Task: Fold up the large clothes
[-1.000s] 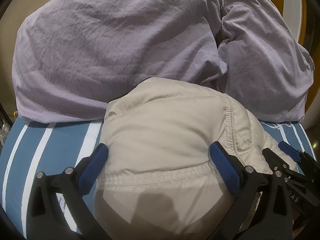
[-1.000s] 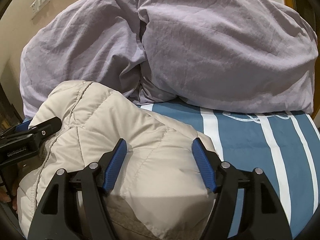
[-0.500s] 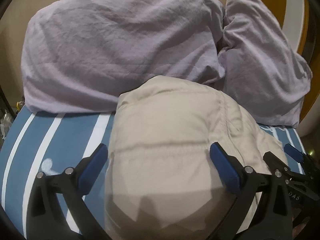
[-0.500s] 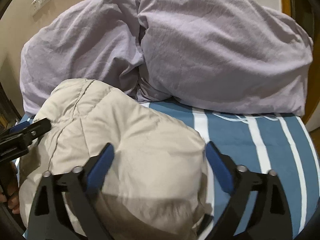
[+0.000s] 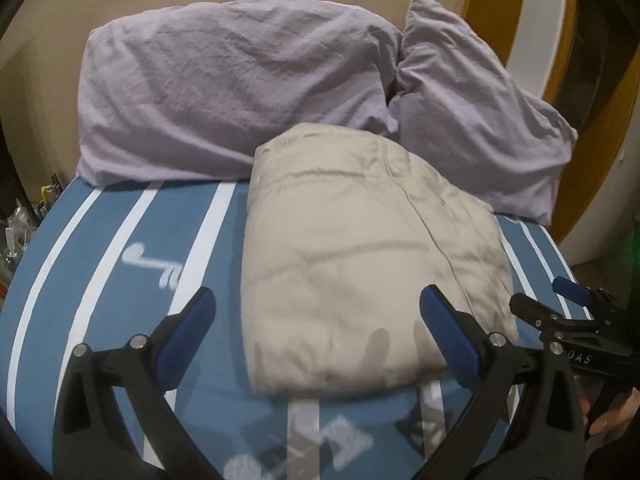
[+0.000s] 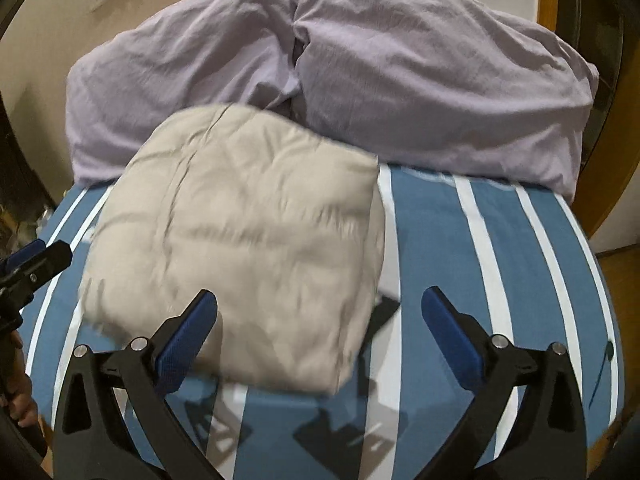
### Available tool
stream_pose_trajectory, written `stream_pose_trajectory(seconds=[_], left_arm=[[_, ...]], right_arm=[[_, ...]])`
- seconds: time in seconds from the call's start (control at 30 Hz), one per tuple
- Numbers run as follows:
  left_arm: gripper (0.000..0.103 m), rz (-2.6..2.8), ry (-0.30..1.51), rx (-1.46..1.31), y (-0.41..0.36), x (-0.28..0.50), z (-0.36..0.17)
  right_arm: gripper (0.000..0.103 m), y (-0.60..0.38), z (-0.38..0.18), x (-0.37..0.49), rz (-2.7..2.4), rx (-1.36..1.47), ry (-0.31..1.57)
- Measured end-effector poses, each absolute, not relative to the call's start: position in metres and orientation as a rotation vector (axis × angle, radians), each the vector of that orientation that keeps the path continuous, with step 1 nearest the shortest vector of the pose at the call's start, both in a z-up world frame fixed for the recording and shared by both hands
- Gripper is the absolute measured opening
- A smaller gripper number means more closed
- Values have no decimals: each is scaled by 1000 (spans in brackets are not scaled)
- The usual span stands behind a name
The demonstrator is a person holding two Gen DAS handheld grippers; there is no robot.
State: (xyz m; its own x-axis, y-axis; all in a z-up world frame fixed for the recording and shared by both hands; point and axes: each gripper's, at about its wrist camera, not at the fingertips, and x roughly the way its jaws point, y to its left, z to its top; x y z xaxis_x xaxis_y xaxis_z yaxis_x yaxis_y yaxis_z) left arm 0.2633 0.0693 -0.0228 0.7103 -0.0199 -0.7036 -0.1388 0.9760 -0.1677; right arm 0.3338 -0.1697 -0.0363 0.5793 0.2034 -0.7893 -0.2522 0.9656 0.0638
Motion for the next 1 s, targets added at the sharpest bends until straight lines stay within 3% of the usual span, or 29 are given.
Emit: stream_pose_trajectory(seconds=[0.4,1.0], left_arm=[[101,30,793,-227,61,185,-21],[101,35,789,-257,59,145,-20]], right_arm=[[102,-173,-32,256,322,17,965],[102,-172,-21,217,316,33,907]])
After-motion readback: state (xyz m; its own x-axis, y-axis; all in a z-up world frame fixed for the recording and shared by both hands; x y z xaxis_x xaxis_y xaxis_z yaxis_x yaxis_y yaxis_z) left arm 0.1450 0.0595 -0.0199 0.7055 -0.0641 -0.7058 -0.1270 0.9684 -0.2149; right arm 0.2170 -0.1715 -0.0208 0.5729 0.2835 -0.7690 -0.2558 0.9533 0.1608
